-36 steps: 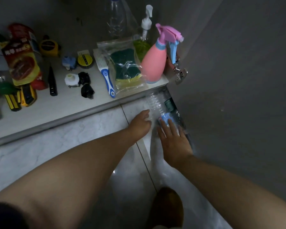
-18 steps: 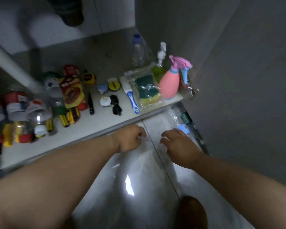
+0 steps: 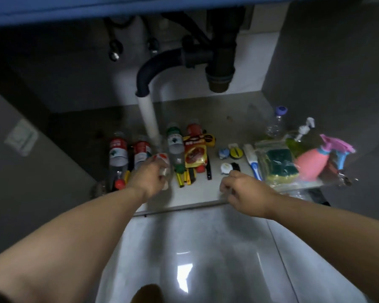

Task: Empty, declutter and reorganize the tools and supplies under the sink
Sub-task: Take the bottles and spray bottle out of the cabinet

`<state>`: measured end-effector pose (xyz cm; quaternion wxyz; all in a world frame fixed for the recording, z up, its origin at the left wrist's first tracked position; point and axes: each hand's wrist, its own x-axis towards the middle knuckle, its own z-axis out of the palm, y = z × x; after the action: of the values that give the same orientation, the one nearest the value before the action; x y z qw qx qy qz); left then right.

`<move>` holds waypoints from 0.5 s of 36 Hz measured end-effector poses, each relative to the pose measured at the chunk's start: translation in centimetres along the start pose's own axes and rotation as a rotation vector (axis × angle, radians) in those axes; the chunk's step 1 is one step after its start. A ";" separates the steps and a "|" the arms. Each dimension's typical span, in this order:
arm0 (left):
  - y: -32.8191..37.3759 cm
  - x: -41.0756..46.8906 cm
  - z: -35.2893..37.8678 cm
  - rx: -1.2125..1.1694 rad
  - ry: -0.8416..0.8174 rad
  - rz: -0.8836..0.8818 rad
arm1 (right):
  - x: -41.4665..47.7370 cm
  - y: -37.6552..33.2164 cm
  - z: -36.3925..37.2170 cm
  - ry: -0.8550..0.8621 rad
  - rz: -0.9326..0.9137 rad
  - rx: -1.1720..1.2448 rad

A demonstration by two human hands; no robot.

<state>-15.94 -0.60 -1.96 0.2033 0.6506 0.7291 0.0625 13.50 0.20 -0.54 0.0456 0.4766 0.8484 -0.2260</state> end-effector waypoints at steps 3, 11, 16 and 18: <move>-2.9 0.5 0.4 -0.084 0.116 -0.185 | 4.0 -2.9 1.6 -0.012 0.055 0.179; -5.8 4.4 1.3 -0.282 0.218 -0.404 | 12.5 -9.2 5.8 0.069 0.189 0.517; -6.3 7.0 1.1 -0.292 0.204 -0.481 | 15.7 -12.0 6.9 0.185 0.300 0.502; -6.1 7.7 1.2 -0.330 0.210 -0.488 | 16.8 -12.8 7.2 0.210 0.347 0.443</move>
<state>-21.71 5.84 -6.91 0.2390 0.4045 0.8607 0.1960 -7.24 4.63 -7.56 -0.1095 0.6337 0.6842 -0.3439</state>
